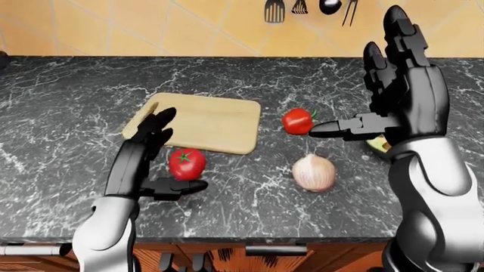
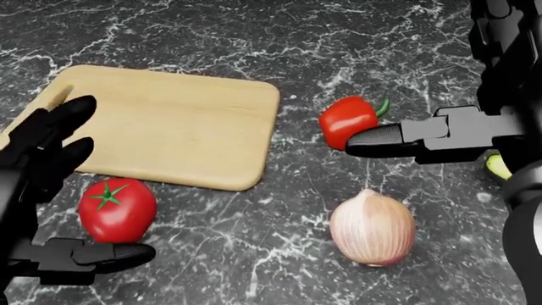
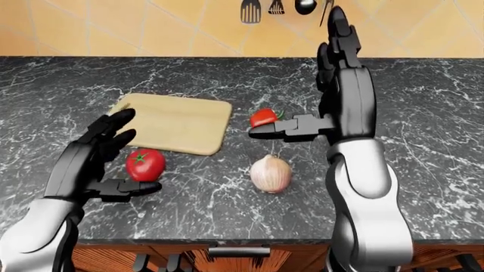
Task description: Place the avocado, onion, tomato and bell pepper on the cutting board.
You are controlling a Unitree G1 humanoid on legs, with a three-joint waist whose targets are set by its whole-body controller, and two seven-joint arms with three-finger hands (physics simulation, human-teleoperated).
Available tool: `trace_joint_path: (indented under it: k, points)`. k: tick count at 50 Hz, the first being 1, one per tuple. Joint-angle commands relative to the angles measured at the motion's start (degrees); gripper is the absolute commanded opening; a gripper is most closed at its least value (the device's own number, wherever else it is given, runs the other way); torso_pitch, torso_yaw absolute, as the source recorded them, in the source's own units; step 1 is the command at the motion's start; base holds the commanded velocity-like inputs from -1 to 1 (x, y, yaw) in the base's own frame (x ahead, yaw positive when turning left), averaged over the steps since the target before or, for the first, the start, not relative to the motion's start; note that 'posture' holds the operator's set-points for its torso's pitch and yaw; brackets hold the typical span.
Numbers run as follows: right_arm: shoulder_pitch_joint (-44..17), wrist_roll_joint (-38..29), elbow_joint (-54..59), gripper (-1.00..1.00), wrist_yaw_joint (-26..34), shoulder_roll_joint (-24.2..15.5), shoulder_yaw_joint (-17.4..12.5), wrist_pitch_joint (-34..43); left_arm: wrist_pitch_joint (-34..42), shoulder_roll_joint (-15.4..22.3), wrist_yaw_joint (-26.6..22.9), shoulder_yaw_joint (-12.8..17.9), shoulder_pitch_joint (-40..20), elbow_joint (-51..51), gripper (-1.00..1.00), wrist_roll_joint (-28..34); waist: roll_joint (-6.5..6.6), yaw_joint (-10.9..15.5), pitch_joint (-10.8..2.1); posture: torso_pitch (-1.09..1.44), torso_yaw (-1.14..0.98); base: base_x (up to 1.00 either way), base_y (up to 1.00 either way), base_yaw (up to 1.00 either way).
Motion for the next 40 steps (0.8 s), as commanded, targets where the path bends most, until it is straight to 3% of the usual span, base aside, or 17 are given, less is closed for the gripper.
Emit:
trace_joint_path:
  k: [1, 9, 19, 20, 24, 28, 40]
  points:
    - [-1.1, -0.2, -1.5, 1.0, -0.2, -0.3, -0.5, -1.7, -1.7, 0.3, 0.2, 0.3, -0.6, -2.1, 0.41, 0.4, 0.04, 0.0, -1.08, 0.0, 0.0, 0.0, 0.0, 0.0]
    - [-0.4, -0.1, -2.1, 1.0, 0.0, -0.5, -0.9, -1.6, -2.4, -0.3, -0.4, -0.1, 0.8, -2.3, 0.22, 0.8, 0.03, 0.1, -1.05, 0.0, 0.0, 0.0, 0.0, 0.0]
    - [-0.5, -0.3, -2.2, 1.0, -0.1, -0.4, -0.6, -1.6, -4.3, -0.7, -0.8, -0.7, 2.6, -1.2, 0.19, 2.2, 0.01, 0.1, -1.03, 0.0, 0.0, 0.0, 0.0, 0.0]
    - [-0.3, -0.4, -2.3, 1.0, 0.0, -0.4, -0.6, -1.6, -4.5, -0.9, -0.8, -0.8, 2.6, -1.1, 0.07, 2.2, 0.0, 0.1, -1.05, 0.0, 0.0, 0.0, 0.0, 0.0]
    - [-0.5, -0.7, -2.0, 1.0, 0.0, -0.3, -0.4, -1.8, -4.6, -1.0, -1.1, -0.8, 2.7, -1.1, 0.06, 2.6, -0.01, 0.1, -1.06, 0.0, 0.0, 0.0, 0.0, 0.0]
    - [-0.3, -0.9, -1.8, 1.0, 0.1, -0.2, -0.3, -2.1, -4.0, -1.0, -1.6, -0.5, 2.5, -1.8, -0.16, 2.9, 0.02, 0.0, -1.08, 0.0, 0.0, 0.0, 0.0, 0.0]
    - [-0.8, -0.9, -1.2, 1.0, 0.3, -0.4, -0.5, -2.3, 0.0, 0.0, -3.0, -0.1, -0.8, -4.0, -0.4, 3.4, -0.02, 0.0, -1.06, 0.0, 0.0, 0.0, 0.0, 0.0]
